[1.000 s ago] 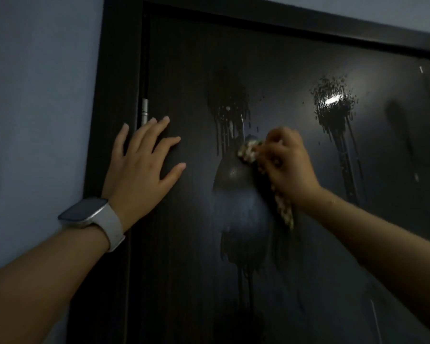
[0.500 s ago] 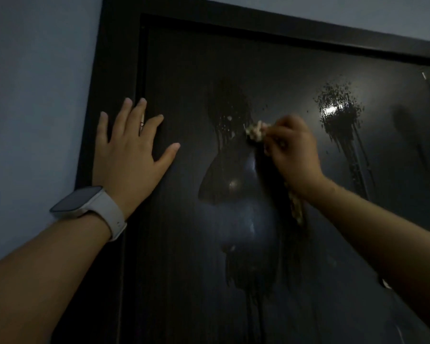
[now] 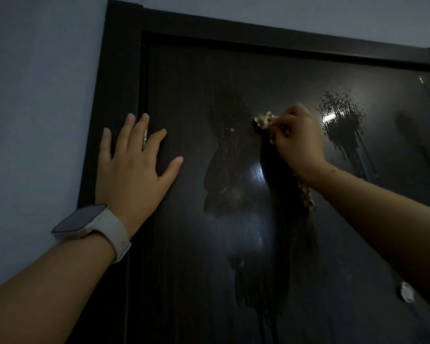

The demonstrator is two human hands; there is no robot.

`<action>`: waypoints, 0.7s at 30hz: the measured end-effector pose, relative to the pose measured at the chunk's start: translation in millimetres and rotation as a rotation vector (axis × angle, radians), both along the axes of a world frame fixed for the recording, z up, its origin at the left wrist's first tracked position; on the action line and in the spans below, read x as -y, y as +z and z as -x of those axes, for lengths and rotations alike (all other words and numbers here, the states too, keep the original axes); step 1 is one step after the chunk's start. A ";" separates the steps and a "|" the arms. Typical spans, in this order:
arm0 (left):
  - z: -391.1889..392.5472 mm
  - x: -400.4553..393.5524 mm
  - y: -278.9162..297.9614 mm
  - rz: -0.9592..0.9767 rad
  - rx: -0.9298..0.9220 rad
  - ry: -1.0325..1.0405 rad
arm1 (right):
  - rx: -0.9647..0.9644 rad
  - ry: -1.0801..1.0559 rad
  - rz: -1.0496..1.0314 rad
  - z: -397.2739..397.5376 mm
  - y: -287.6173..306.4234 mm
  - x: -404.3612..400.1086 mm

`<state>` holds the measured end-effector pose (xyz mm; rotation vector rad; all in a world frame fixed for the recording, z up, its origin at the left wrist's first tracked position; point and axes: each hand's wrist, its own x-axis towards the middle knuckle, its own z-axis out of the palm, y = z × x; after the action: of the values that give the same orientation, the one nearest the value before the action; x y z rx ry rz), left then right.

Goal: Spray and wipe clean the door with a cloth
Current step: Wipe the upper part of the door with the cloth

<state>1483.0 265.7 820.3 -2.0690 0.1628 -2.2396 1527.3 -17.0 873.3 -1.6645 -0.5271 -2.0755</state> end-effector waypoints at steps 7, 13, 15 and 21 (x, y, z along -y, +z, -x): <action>1.7 -0.4 0.5 -0.005 -0.012 -0.001 | 0.137 0.176 0.543 15.2 -73.2 -93.0; 2.3 -0.8 -1.0 -0.009 0.011 -0.072 | 0.101 0.162 0.153 5.8 9.0 -46.6; 3.4 -1.5 -0.5 -0.020 0.018 -0.079 | 0.058 0.218 -0.005 6.3 35.4 -58.3; 10.6 -2.2 10.6 0.009 -0.041 -0.047 | 0.164 0.198 0.367 10.0 -12.2 -127.8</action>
<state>1472.4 267.9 830.9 -2.1388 0.2070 -2.2289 1517.2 110.8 861.2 -1.5574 -1.1369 -2.0674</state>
